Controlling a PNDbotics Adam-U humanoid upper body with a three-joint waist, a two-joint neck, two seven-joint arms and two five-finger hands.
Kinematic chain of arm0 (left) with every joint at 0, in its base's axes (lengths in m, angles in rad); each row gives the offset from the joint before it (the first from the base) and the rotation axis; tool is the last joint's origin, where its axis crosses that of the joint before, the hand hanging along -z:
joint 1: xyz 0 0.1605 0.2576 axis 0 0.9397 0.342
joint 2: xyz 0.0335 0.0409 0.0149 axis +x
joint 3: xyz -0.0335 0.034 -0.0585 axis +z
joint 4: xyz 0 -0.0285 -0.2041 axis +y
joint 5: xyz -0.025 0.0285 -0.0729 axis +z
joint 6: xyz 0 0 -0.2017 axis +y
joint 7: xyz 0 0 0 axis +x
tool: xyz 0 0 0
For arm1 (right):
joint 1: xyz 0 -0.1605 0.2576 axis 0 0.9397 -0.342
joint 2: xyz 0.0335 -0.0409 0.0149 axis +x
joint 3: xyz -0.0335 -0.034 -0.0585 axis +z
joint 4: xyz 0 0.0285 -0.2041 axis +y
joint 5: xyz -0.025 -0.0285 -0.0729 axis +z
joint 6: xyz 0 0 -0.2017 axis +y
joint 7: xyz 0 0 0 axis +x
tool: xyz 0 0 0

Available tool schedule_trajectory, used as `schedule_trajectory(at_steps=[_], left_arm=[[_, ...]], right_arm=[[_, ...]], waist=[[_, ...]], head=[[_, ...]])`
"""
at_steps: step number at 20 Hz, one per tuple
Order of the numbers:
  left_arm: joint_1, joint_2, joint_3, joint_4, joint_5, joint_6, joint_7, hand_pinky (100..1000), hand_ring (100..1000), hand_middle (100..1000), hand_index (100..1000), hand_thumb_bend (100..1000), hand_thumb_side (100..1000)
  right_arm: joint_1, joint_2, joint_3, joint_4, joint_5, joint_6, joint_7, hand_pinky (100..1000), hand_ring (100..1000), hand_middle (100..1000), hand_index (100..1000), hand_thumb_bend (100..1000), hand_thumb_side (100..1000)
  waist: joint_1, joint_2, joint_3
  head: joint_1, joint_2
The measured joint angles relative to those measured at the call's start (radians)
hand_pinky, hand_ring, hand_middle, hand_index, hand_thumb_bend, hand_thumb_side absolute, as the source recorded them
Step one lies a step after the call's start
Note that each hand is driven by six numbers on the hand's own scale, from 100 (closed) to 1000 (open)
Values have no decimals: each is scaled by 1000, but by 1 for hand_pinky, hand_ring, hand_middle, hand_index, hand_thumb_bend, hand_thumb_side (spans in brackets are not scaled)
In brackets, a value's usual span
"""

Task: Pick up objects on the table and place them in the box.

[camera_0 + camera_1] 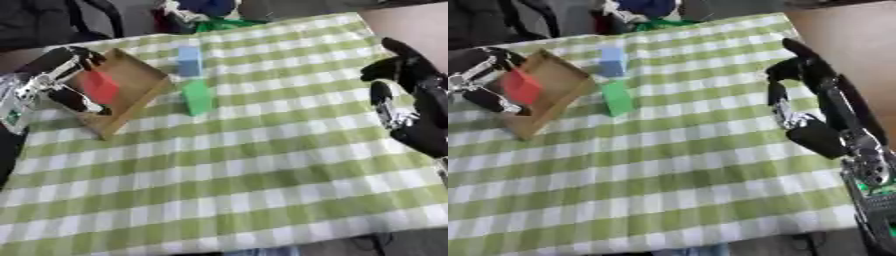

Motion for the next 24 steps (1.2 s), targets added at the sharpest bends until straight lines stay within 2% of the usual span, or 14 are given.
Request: schedule_trajectory(at_steps=[5, 8, 11, 16, 24], left_arm=[[-51, -2, 5, -68, 1, -1, 0, 767, 723, 718, 847, 808, 304], [-104, -17, -6, -92, -4, -23, -23, 781, 723, 715, 846, 748, 248], [-157, -35, -32, -85, -23, -67, -93, 791, 723, 725, 850, 752, 236], [-223, -88, -62, -39, -54, -131, -245, 793, 717, 729, 857, 767, 293], [-258, -173, -70, 22, -55, -145, -340, 769, 691, 707, 857, 783, 327]], right_arm=[[0, 0, 0, 0, 0, 0, 0, 847, 722, 689, 1000, 100, 587], [0, 0, 1, 0, 0, 0, 1, 847, 722, 689, 1000, 100, 588], [0, 0, 1, 1, 0, -1, 2, 847, 722, 688, 1000, 100, 587], [0, 0, 2, 6, 0, -2, 6, 847, 722, 688, 1000, 100, 589], [-1, 0, 3, 6, 0, -2, 9, 847, 721, 688, 1000, 100, 590]], waist=[[1, 0, -3], [4, -1, -12], [7, -2, -20], [12, -2, -29], [15, -2, -42]], head=[[-1, 0], [-2, 0], [-2, 0], [0, 0], [4, 0]])
